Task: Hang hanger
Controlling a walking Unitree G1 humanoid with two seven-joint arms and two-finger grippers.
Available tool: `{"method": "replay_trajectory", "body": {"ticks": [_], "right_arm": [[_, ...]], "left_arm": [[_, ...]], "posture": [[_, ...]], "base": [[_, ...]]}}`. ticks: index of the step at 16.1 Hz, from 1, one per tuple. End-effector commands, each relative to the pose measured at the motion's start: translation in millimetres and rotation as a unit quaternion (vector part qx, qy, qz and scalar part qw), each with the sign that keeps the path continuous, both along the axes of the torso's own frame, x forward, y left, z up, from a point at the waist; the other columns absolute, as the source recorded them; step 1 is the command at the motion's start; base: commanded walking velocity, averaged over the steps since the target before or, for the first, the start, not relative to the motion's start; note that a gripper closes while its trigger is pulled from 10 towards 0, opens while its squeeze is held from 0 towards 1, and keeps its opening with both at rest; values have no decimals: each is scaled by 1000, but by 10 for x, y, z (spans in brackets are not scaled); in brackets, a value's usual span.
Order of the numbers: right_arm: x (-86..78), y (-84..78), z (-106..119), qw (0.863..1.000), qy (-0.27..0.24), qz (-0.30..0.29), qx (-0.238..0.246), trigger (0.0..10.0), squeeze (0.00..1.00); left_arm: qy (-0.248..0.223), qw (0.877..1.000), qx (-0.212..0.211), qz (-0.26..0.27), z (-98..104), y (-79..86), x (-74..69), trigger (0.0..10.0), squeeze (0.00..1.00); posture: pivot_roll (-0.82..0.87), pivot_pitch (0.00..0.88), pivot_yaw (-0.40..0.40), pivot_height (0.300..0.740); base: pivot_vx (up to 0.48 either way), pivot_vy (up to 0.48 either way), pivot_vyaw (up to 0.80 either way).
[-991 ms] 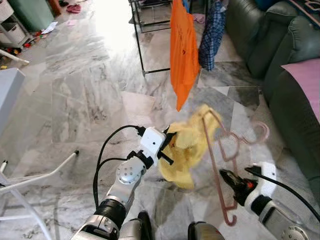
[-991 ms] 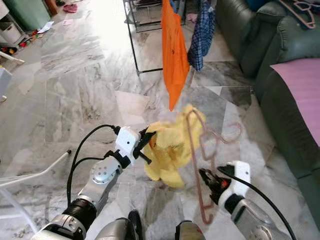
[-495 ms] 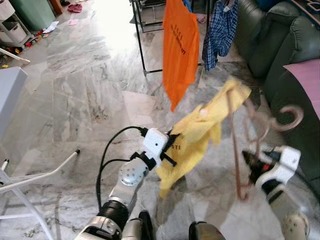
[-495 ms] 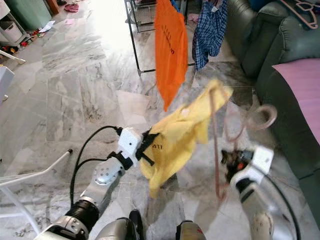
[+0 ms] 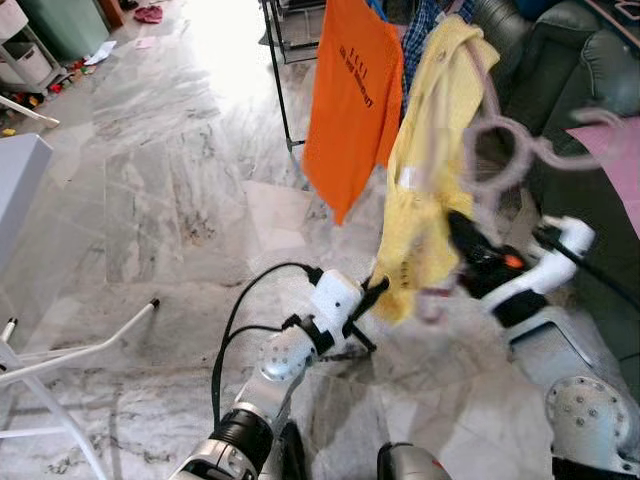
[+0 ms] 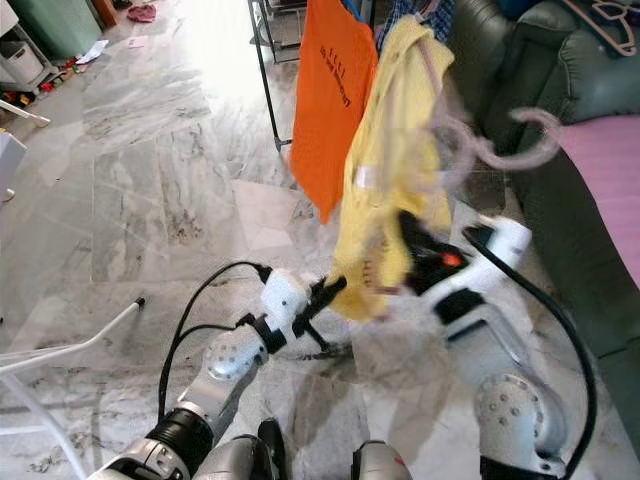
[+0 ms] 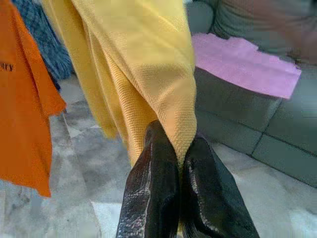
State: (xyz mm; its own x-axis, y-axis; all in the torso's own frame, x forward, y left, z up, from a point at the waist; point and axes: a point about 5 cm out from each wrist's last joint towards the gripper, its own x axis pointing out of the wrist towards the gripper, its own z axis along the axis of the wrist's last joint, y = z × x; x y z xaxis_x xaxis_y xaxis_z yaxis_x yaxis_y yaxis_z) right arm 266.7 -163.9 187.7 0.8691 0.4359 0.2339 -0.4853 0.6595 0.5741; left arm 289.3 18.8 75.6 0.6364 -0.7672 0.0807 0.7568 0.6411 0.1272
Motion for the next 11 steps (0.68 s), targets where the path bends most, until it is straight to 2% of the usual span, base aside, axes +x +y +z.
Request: {"method": "replay_trajectory", "body": {"ticks": [1,2,3,4,5,6,7,9,11], "right_arm": [[-79,68,79,999,-16,23,-30,10000,0],[-36,23,-50,998,19,-16,-61,10000,0],[-45,9,-190,996,85,-11,-10,10000,0],[-111,36,-299,993,108,12,-45,10000,0],[-143,-39,-506,982,180,-16,-50,10000,0],[-134,-101,-557,978,198,-43,-40,10000,0],[-190,-181,-641,976,201,-51,-67,10000,0],[-248,-201,-685,974,207,-41,-86,10000,0],[-362,-208,-800,966,234,-13,-112,10000,0]], "left_arm": [[42,998,42,-6,-252,60,-120,10000,0],[42,998,43,-6,-255,60,-120,10000,0],[41,998,44,-4,-254,65,-115,10000,0],[40,998,44,-2,-252,70,-110,10000,0],[36,998,46,1,-246,84,-100,10000,0],[35,998,46,2,-245,88,-98,10000,0],[31,998,51,6,-246,110,-88,10000,0],[28,998,54,10,-235,135,-64,10000,0],[18,998,59,28,-188,212,17,10000,0]], "posture": [[-265,209,79,740],[-268,209,76,740],[-267,209,75,740],[-268,210,75,740],[-271,210,77,740],[-271,210,77,740],[-271,212,80,740],[-271,212,80,740],[-275,217,86,740]], "base": [[0,0,0],[0,0,0],[0,0,0],[0,0,0],[0,0,0],[0,0,0],[0,0,0],[0,0,0],[0,0,0]]}}
